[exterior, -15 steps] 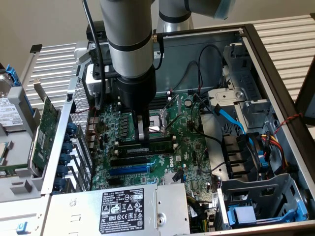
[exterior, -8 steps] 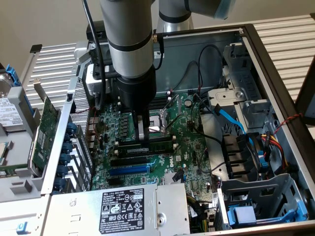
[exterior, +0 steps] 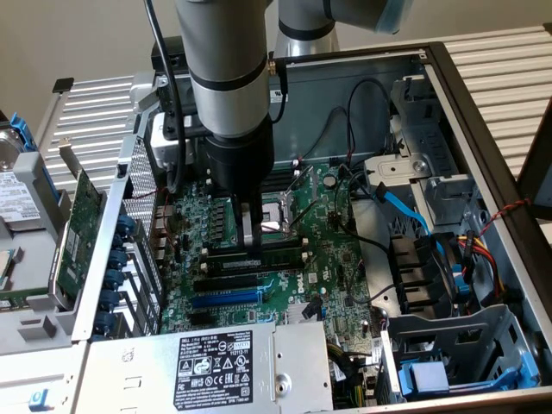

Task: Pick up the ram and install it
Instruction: 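Press down the ram until it locks into place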

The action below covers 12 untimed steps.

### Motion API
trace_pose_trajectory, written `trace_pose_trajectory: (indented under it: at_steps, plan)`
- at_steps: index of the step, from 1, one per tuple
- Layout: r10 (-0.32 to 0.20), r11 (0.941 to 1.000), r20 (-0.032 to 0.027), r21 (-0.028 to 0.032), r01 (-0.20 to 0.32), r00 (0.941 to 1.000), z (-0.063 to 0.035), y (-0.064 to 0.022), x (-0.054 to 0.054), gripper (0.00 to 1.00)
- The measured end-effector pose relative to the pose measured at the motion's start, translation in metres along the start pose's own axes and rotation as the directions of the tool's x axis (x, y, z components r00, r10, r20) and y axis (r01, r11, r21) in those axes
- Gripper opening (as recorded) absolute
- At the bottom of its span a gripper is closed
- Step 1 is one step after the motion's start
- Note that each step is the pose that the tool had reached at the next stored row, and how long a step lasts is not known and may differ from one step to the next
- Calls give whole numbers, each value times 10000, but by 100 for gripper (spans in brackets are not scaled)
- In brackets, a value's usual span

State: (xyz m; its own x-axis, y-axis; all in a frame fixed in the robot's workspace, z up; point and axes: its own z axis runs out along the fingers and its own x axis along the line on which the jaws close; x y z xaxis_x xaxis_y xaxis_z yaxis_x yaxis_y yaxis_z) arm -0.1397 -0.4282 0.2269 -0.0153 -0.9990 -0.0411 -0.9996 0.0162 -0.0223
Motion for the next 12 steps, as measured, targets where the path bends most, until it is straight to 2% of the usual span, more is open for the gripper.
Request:
trace_pose_trajectory:
  at_steps: [12]
  plan:
    - [-2, 10000, 5, 5, 2, 10000, 6, 13, 0, 11]
